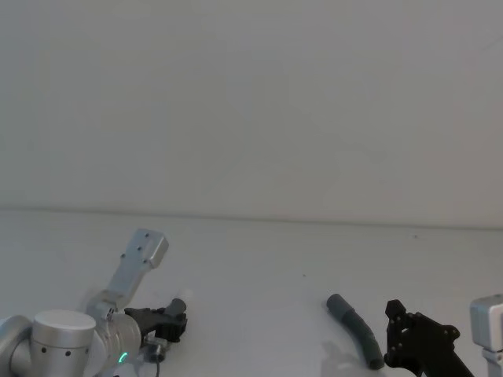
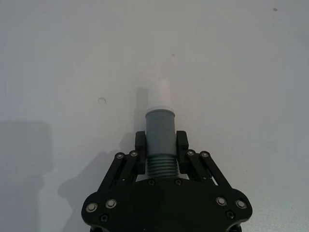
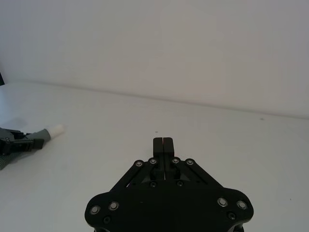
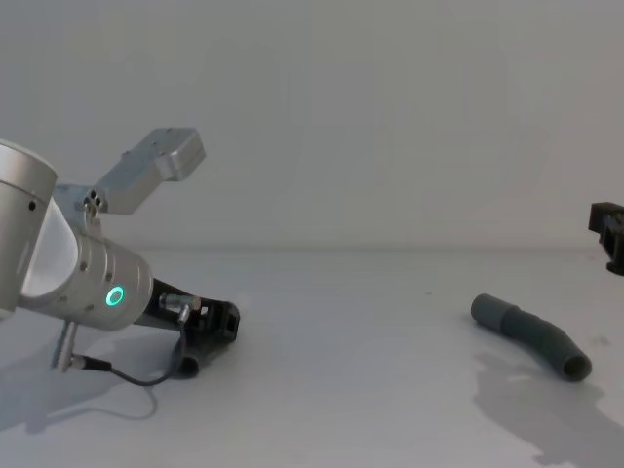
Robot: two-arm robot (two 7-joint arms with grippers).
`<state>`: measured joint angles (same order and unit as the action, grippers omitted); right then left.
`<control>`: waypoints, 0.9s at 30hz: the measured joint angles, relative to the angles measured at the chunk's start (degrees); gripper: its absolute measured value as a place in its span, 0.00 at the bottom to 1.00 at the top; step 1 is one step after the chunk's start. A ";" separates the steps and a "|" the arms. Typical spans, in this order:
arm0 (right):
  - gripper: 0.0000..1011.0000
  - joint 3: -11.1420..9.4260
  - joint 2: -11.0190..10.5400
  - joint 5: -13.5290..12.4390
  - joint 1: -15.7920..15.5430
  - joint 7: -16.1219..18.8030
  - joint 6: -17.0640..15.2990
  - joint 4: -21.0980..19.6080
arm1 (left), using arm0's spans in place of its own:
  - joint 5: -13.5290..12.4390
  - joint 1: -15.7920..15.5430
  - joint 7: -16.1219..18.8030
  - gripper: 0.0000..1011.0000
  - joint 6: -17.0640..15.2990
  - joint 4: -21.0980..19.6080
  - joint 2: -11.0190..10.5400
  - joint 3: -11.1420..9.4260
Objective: Use both hands to pick up one end of the pipe from the table, align the ends, and insert them.
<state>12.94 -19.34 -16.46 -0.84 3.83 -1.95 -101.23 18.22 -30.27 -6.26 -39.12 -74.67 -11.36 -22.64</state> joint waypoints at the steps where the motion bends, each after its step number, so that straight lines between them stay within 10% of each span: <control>1: 0.00 0.00 0.00 0.00 0.00 0.00 0.00 0.00 | -0.01 -0.01 -0.01 0.32 0.00 0.02 0.01 -0.01; 27: 0.70 0.04 -0.12 -0.05 0.19 0.58 -0.25 0.04 | -0.02 -0.05 -0.10 0.32 0.03 0.17 0.01 0.00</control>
<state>12.98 -19.45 -16.51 -0.64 4.41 -2.20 -101.19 18.20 -30.33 -6.36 -39.09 -74.51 -11.35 -22.65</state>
